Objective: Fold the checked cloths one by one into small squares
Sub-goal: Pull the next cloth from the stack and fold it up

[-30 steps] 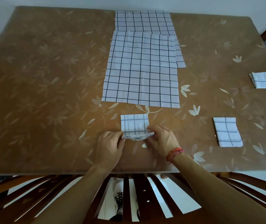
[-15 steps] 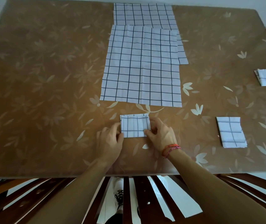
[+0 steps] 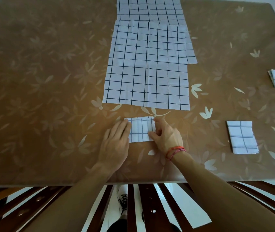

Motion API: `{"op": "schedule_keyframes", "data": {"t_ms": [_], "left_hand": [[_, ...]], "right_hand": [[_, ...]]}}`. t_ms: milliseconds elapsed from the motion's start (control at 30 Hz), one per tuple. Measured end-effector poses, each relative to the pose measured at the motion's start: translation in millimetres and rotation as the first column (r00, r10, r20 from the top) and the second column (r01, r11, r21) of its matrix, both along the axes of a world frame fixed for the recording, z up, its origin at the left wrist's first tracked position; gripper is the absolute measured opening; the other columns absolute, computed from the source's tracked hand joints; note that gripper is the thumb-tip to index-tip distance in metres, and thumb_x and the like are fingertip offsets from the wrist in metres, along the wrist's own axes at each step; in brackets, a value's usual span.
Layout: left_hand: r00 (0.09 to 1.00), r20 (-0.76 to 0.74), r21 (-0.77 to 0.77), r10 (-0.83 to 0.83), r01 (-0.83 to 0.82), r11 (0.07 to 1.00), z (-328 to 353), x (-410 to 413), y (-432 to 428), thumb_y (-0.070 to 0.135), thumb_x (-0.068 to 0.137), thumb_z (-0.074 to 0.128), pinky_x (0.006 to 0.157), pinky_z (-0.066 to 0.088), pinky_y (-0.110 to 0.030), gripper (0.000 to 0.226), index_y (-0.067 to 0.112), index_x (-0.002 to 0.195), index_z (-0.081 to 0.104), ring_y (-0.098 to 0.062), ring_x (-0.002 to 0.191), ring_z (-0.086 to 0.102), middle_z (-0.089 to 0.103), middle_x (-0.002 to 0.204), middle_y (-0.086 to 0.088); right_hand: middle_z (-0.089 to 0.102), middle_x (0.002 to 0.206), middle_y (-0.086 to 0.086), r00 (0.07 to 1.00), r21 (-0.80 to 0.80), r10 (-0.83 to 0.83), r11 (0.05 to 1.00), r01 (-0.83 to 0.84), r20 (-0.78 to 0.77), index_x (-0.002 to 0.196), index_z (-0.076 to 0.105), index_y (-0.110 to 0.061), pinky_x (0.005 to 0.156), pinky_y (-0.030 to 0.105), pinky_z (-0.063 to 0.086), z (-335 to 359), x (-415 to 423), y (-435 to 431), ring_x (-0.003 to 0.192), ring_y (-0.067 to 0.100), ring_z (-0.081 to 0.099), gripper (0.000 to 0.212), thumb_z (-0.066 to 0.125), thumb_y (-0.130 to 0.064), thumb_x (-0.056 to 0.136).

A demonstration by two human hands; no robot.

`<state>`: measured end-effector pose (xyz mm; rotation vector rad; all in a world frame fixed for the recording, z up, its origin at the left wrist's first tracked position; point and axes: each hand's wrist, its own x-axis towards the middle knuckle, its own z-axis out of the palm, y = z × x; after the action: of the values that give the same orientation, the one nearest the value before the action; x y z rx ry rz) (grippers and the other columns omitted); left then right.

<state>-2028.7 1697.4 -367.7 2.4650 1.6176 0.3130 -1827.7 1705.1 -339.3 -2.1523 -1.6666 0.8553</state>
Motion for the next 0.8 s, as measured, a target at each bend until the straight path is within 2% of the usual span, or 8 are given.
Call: {"op": "schedule_keyframes", "data": {"t_ms": [67, 167, 267, 333, 467, 600, 700, 800], "left_hand": [[0.998, -0.054, -0.046, -0.008, 0.005, 0.999, -3, -3, 2, 0.021, 0.099, 0.035, 0.109, 0.033, -0.042, 0.048, 0.007, 0.145, 0.041, -0.02, 0.147, 0.021, 0.034, 0.155, -0.006], [0.996, -0.087, -0.102, 0.002, -0.011, 0.995, -5, -5, 2, 0.025, 0.099, 0.028, 0.112, 0.03, -0.045, 0.051, 0.008, 0.145, 0.04, -0.019, 0.148, 0.017, 0.029, 0.157, -0.005], [0.997, -0.074, -0.103, 0.012, -0.02, 0.994, -4, -3, 2, 0.025, 0.098, 0.028, 0.112, 0.031, -0.045, 0.051, 0.008, 0.144, 0.043, -0.019, 0.147, 0.022, 0.034, 0.155, -0.005], [0.998, -0.058, -0.091, 0.015, -0.02, 0.996, -4, -2, 3, 0.021, 0.097, 0.032, 0.112, 0.03, -0.043, 0.049, 0.007, 0.142, 0.045, -0.018, 0.146, 0.025, 0.037, 0.154, -0.005], [1.0, 0.002, -0.076, 0.014, -0.013, 0.997, -7, -4, 4, 0.017, 0.097, 0.036, 0.113, 0.028, -0.042, 0.046, 0.006, 0.14, 0.047, -0.017, 0.146, 0.024, 0.04, 0.152, -0.006], [1.0, 0.007, -0.057, -0.013, 0.013, 0.998, -10, -6, 4, 0.015, 0.098, 0.035, 0.114, 0.027, -0.042, 0.047, 0.006, 0.143, 0.044, -0.016, 0.147, 0.02, 0.039, 0.153, -0.005], [1.0, -0.015, -0.059, -0.027, 0.026, 0.998, -13, -9, 5, 0.016, 0.099, 0.035, 0.115, 0.025, -0.044, 0.048, 0.008, 0.147, 0.038, -0.015, 0.148, 0.015, 0.034, 0.155, -0.004], [0.998, -0.052, -0.055, -0.034, 0.031, 0.998, -14, -10, 5, 0.02, 0.101, 0.031, 0.117, 0.023, -0.045, 0.05, 0.006, 0.148, 0.034, -0.016, 0.149, 0.014, 0.03, 0.157, -0.006]], "right_hand": [[0.058, 0.075, -0.009, 1.0, -0.004, 0.004, 1.0, -0.004, 0.012, 0.124, 0.046, -0.037, 0.067, 0.037, 0.055, 1, -1, 1, 0.073, 0.018, 0.061, 0.044, 0.062, -0.033, 0.084], [0.051, 0.101, -0.002, 0.994, 0.051, 0.008, 0.999, -0.013, 0.108, 0.127, 0.047, -0.031, 0.065, 0.036, 0.052, 2, -6, 2, 0.083, 0.022, 0.057, 0.048, 0.062, -0.031, 0.082], [0.051, 0.11, 0.009, 0.956, 0.287, 0.111, 0.939, -0.191, 0.272, 0.125, 0.056, -0.017, 0.072, 0.04, 0.051, -1, -19, 0, 0.093, 0.028, 0.053, 0.051, 0.065, -0.024, 0.076], [0.052, 0.126, 0.014, 0.922, 0.345, 0.23, 0.877, -0.336, 0.312, 0.126, 0.057, -0.012, 0.085, 0.042, 0.049, -5, -35, 1, 0.109, 0.032, 0.052, 0.046, 0.06, -0.021, 0.081], [0.029, 0.155, 0.016, 0.822, 0.234, 0.512, 0.792, -0.564, 0.247, 0.146, 0.035, -0.003, 0.117, 0.042, 0.027, -18, -62, -2, 0.145, 0.03, 0.024, 0.052, 0.032, -0.017, 0.096], [0.014, 0.16, 0.01, 0.826, 0.146, 0.534, 0.816, -0.559, 0.181, 0.152, 0.018, -0.004, 0.121, 0.037, 0.01, -26, -64, -4, 0.149, 0.022, 0.006, 0.062, 0.009, -0.025, 0.095], [0.013, 0.161, 0.01, 0.823, 0.134, 0.523, 0.82, -0.557, 0.223, 0.152, 0.017, -0.004, 0.12, 0.035, 0.005, -30, -64, -4, 0.149, 0.021, 0.005, 0.062, 0.008, -0.025, 0.095], [0.011, 0.161, 0.009, 0.824, 0.095, 0.488, 0.842, -0.532, 0.289, 0.153, 0.015, -0.006, 0.121, 0.039, 0.01, -37, -65, -6, 0.149, 0.022, 0.004, 0.058, 0.011, -0.026, 0.098]]}}
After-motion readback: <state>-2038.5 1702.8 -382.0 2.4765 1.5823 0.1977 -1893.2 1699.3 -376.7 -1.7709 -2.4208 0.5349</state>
